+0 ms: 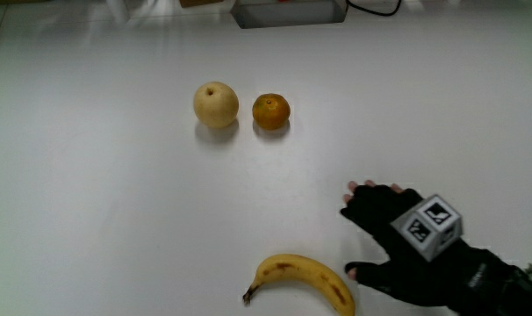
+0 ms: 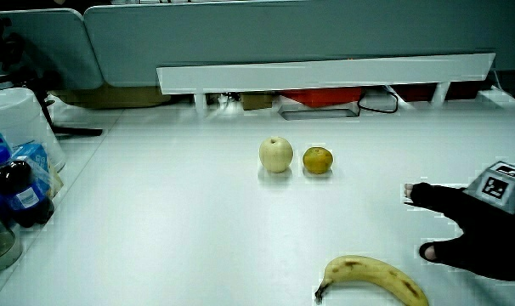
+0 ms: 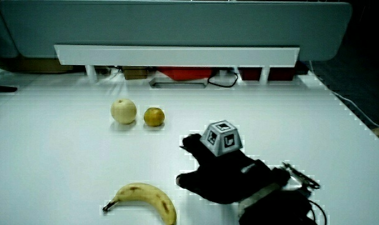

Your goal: Pick banana

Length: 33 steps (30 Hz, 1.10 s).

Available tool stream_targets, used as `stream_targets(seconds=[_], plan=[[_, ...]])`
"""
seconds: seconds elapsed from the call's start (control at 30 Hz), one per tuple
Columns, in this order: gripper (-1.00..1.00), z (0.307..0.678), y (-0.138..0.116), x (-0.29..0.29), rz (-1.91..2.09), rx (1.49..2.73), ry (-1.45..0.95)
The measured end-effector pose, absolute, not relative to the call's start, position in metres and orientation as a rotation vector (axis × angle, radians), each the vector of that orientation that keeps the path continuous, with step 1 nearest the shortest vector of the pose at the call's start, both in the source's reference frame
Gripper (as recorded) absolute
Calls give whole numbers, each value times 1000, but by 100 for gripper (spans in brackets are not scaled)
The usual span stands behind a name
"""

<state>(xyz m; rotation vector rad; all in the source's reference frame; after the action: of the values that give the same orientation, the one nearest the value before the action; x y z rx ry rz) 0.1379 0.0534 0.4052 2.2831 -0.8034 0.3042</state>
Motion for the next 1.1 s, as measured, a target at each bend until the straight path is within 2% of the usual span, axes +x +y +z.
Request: stream_targets(seconds=[0.33, 0.5, 0.77, 1.1], plan=[[0, 446, 71, 102, 206, 2256, -884], [0, 447, 74, 88, 195, 2220, -935], [0, 449, 79, 80, 185, 2255, -962], [0, 461, 84, 75, 152, 2213, -950]])
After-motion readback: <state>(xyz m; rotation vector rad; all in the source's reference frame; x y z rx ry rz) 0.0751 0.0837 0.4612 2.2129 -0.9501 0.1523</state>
